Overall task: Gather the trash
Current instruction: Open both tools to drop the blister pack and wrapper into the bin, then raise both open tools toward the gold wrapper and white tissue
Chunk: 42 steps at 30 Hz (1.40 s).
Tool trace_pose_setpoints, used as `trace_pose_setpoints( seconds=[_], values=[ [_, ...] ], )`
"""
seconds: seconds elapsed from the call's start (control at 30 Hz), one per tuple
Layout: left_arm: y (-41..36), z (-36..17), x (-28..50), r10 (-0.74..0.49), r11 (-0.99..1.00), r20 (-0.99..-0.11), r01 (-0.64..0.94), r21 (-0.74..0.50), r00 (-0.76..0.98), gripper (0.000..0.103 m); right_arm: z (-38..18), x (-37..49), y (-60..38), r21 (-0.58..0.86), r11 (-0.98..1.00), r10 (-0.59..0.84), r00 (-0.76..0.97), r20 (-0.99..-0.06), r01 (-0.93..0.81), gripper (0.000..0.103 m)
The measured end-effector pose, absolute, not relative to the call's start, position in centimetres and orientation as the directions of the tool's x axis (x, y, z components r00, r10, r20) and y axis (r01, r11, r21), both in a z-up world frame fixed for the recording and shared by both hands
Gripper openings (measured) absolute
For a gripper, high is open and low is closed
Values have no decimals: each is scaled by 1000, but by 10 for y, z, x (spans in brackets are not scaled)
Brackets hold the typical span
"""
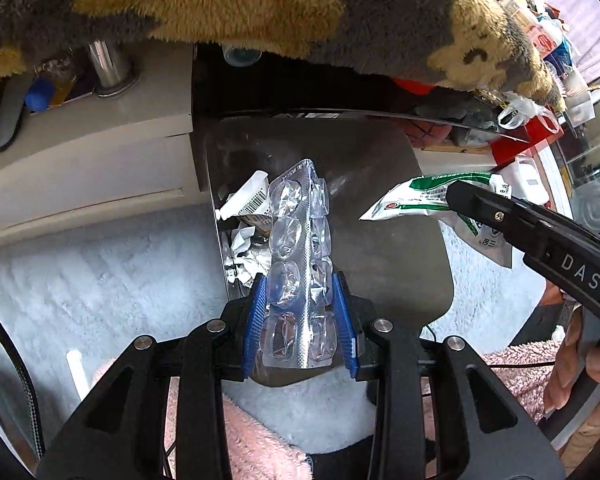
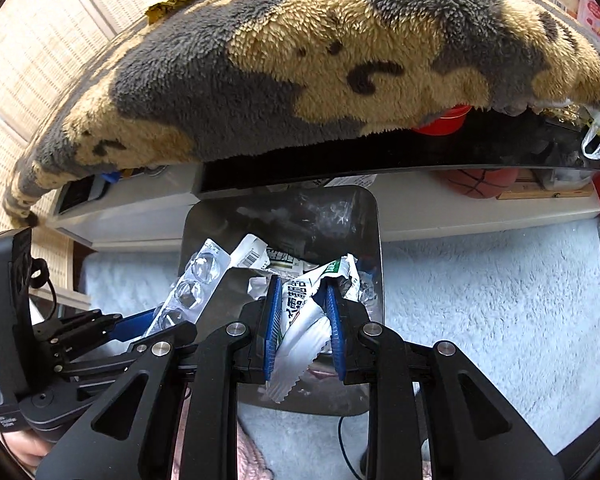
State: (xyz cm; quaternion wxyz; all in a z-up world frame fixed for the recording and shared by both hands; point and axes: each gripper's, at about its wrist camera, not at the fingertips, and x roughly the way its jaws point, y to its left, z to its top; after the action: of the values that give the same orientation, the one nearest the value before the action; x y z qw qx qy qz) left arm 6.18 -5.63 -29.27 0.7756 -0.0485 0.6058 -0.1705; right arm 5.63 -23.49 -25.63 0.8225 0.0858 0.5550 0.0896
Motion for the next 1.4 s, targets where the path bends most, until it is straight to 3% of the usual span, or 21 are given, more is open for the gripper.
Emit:
trace_pose_setpoints(
  seconds=[0.17, 0.23, 0.33, 0.47, 0.63, 0.7, 0.83, 1.4],
  values=[
    [-58, -293, 69, -333, 934, -922, 203, -293, 200, 32, -259, 62, -237, 271, 962, 266, 363, -893, -37, 25],
    [-58, -292, 69, -341, 930, -919, 210, -301, 196, 34, -257, 63, -239, 287, 957, 277, 371, -887, -29, 34],
    [-57, -288, 67, -341, 931, -916, 208, -299, 210, 49, -253, 63, -241, 305, 952, 289, 386, -876, -20, 53],
    [-54, -278, 62, -331, 935, -913, 210, -285, 237, 62, -247, 61, -247, 310, 951, 282, 407, -869, 3, 65],
    [-46, -258, 53, -312, 943, -904, 208, -259, 291, 83, -234, 55, -252, 333, 943, 289, 459, -840, 16, 90],
    [-41, -249, 48, -315, 944, -897, 201, -262, 309, 89, -226, 51, -253, 350, 937, 304, 482, -822, 7, 94],
    [-30, -231, 40, -317, 945, -885, 191, -265, 341, 93, -217, 44, -256, 367, 930, 315, 515, -798, 1, 97],
    [-7, -172, 54, -332, 943, -819, 170, -285, 468, 93, -176, 53, -267, 367, 930, 281, 584, -762, 31, 97]
  ],
)
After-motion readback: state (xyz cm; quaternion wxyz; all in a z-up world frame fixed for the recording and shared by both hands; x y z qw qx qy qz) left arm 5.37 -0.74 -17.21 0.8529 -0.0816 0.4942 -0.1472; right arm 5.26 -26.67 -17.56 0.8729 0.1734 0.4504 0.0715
